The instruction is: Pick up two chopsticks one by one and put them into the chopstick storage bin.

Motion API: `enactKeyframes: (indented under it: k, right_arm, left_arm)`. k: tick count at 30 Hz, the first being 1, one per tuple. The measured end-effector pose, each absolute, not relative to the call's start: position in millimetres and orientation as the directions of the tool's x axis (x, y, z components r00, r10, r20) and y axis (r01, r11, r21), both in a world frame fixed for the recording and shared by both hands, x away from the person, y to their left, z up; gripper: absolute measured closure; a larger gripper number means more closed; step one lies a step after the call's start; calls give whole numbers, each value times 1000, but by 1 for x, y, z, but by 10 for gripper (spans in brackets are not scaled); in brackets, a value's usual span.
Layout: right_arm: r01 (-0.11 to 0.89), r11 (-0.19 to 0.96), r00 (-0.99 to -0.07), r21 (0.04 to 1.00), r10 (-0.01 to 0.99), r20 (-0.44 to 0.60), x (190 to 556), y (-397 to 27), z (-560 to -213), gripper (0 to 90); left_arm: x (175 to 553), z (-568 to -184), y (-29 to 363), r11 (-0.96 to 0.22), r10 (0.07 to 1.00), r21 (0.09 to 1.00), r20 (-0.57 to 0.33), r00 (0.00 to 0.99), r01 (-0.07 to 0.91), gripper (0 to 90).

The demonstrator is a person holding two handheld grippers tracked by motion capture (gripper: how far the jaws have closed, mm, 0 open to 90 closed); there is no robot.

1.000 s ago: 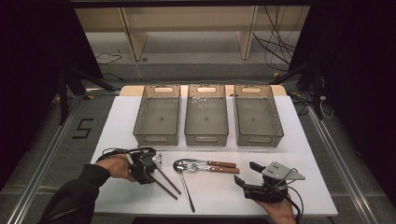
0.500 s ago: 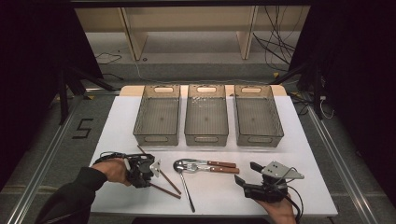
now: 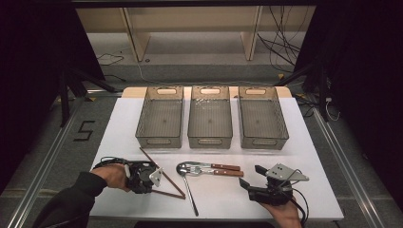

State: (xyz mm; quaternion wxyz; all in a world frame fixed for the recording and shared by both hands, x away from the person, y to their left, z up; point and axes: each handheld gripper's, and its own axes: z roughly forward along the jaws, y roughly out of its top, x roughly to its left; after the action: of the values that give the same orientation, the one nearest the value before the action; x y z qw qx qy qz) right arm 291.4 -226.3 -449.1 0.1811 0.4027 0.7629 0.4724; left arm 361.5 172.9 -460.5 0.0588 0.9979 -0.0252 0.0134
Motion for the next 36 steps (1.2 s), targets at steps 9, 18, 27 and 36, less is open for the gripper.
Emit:
enactKeyframes:
  k: [9,18,27,36]
  right_arm:
    - [447,229,-609,864,786,107,292,-226,-450,256]
    - [450,230,-609,863,785,109,292,-226,-450,256]
    - [451,230,-611,862,784,110,292,-226,-450,256]
    - [447,228,-612,865,783,110,292,-226,-449,254]
  left_arm:
    - [361,-460,175,-989,-71,125,31,997,-74,838]
    - [357,-459,175,-988,-85,124,23,996,-87,845]
    - [356,-443,178,-981,-60,178,70,996,-72,845]
    - [368,-425,180,-948,72,318,169,983,15,844]
